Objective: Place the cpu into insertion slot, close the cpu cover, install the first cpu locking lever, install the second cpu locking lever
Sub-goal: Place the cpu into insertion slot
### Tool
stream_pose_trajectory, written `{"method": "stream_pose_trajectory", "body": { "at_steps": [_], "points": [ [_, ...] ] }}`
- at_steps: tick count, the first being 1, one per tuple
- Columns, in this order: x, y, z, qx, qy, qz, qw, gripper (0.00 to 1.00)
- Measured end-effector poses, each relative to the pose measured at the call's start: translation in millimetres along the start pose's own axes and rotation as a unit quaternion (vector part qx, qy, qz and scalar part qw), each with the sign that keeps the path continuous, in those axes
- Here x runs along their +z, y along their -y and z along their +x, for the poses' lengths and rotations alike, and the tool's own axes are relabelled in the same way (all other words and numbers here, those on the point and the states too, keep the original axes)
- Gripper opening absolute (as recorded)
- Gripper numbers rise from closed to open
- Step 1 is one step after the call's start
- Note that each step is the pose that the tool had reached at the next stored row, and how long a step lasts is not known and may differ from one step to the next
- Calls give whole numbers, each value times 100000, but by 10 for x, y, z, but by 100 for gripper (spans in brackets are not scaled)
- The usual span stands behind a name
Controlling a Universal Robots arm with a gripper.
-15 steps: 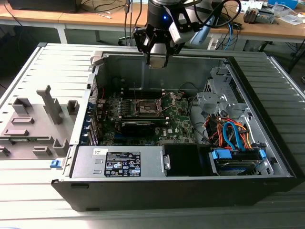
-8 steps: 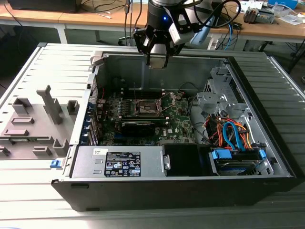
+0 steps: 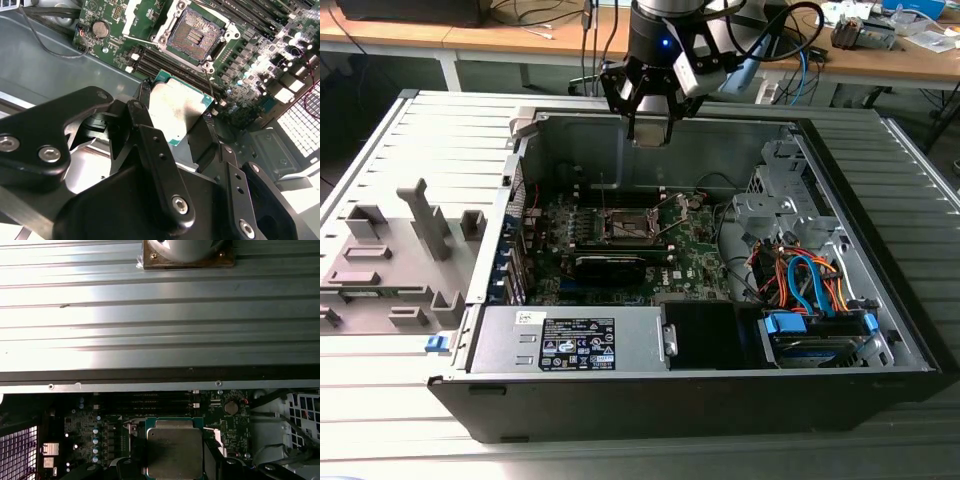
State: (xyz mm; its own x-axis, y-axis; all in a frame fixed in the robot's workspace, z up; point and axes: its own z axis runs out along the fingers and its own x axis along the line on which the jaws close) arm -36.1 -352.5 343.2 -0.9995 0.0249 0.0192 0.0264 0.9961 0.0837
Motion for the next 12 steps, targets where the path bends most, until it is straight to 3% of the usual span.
{"method": "stream_pose_trajectory", "body": {
  "at_steps": [12],
  "points": [
    [29, 3, 0, 5, 4, 63, 100000, 55]
  ]
}}
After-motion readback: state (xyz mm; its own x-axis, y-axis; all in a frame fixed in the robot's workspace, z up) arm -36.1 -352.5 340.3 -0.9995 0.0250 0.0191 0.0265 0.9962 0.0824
